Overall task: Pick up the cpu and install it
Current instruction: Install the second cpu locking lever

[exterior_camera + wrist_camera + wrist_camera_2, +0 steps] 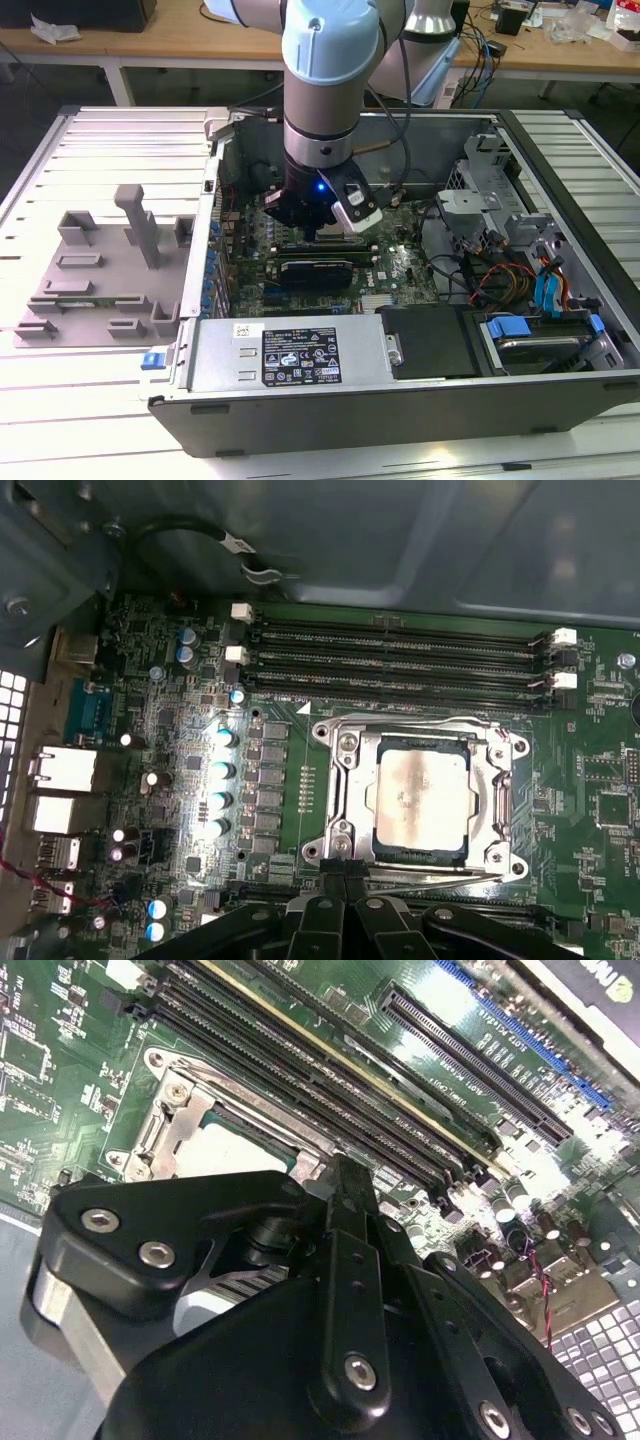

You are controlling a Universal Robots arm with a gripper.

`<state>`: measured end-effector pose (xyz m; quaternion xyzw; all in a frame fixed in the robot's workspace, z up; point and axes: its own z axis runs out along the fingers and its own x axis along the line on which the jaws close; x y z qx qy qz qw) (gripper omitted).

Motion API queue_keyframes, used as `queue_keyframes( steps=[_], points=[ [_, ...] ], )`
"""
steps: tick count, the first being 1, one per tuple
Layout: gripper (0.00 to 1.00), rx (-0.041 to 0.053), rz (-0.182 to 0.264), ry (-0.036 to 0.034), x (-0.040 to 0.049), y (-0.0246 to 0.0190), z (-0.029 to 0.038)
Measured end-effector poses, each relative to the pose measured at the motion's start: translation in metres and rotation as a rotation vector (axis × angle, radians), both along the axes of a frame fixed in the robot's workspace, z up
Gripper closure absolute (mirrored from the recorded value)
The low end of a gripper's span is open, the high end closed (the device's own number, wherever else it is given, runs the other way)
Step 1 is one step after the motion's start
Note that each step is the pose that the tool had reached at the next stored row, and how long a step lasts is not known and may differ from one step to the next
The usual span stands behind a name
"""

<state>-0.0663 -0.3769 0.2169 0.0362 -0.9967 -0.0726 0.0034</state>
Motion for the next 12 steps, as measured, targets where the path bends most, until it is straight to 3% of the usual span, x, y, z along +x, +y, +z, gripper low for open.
queue_keyframes(
  steps=[12],
  points=[
    [0.89,0.0032,0.000,0.0001,0.0000,0.0000,-0.0006]
  ],
)
